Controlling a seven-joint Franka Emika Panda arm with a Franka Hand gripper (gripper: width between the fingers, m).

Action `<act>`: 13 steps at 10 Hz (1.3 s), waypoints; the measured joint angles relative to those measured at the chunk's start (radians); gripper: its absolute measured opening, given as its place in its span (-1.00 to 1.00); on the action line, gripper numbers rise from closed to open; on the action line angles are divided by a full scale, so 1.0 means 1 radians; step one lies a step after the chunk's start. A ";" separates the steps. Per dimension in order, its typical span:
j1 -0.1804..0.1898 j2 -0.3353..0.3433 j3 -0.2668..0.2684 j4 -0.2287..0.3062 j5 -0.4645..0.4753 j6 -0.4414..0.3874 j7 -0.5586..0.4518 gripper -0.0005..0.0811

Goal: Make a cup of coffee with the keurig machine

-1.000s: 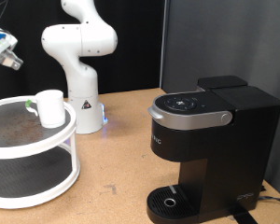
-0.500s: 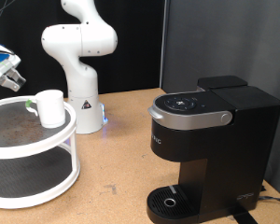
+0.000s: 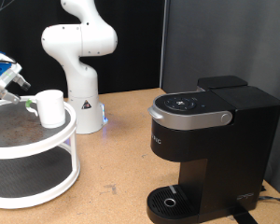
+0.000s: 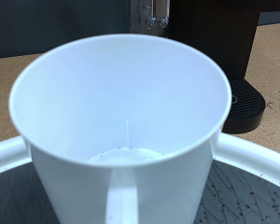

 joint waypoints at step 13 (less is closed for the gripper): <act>0.034 0.069 -0.008 -0.031 0.100 0.022 -0.109 0.54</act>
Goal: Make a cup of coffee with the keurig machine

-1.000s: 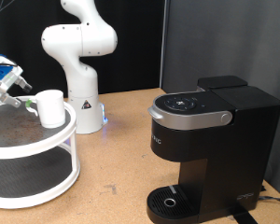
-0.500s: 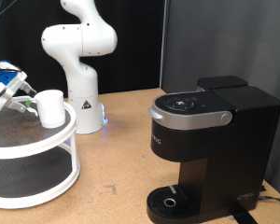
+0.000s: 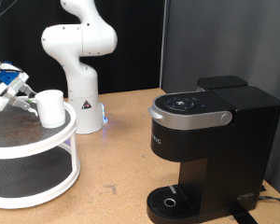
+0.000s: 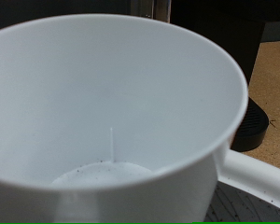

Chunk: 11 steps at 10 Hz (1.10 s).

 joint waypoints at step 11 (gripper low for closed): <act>-0.014 -0.032 0.023 0.036 -0.032 -0.063 0.159 -0.81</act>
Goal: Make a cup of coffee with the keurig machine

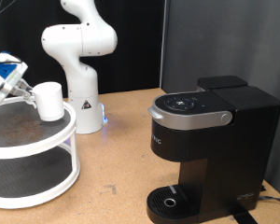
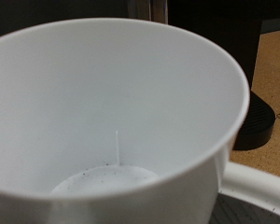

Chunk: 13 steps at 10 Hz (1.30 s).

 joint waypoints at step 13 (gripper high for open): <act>0.110 -0.063 0.180 0.012 0.399 0.192 0.134 -0.81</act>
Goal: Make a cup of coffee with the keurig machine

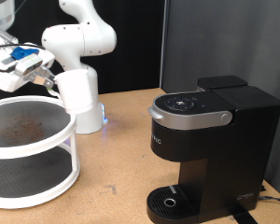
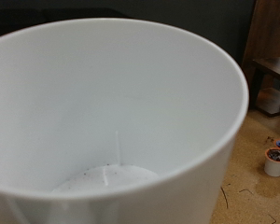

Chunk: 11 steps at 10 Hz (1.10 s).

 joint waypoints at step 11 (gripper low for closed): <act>0.150 0.132 0.115 0.021 0.204 0.180 0.003 -0.81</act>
